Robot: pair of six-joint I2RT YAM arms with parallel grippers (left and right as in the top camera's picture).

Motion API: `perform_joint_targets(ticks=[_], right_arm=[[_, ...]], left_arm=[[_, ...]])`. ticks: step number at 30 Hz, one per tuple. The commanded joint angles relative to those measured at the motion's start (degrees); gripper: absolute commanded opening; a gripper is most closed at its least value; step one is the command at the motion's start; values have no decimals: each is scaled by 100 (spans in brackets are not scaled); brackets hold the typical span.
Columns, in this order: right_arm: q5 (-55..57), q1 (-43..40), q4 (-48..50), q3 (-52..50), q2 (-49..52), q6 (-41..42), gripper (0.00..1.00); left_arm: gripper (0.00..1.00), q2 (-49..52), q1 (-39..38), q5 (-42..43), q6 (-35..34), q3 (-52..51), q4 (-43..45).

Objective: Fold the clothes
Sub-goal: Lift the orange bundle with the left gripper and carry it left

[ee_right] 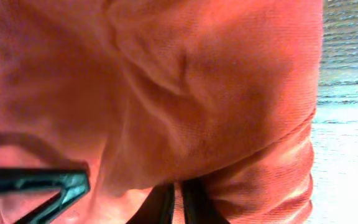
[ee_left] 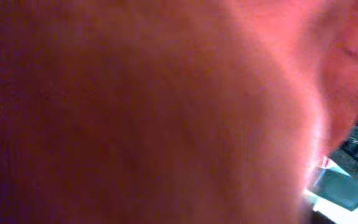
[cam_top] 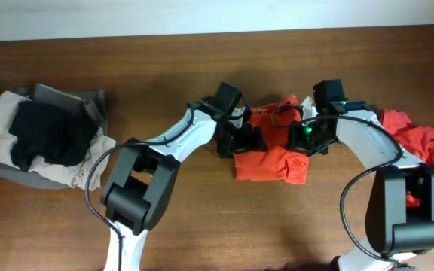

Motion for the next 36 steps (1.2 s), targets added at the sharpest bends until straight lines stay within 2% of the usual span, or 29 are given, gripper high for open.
perform_joint_targets(ticks=[1,5,7,12,16,22,29,36], right_arm=[[48,0,-7,-61,33,2,12],[50,0,-13,-61,33,2,11],[50,-2,-39,-61,33,0,9],[57,-98,-166,-26,-4,-518,9],[46,-527,-664,208,-221,-564,8],[-101,-1082,-1239,492,-984,-719,8],[-101,-1207,-1412,492,-1685,-704,9],[-107,-1207,-1574,492,-1735,-671,9]], left_arm=[[45,122,-61,-31,-208,-22,61],[10,122,-63,-28,-201,-22,81],[0,120,-61,-28,-131,-22,85],[0,109,-61,-33,743,-22,68],[0,-76,-26,-306,966,-22,-33],[1,-881,212,-1377,1021,-22,-63],[1,-1733,1023,-1405,437,-22,44],[1,-2326,2177,-1427,420,-22,151]])
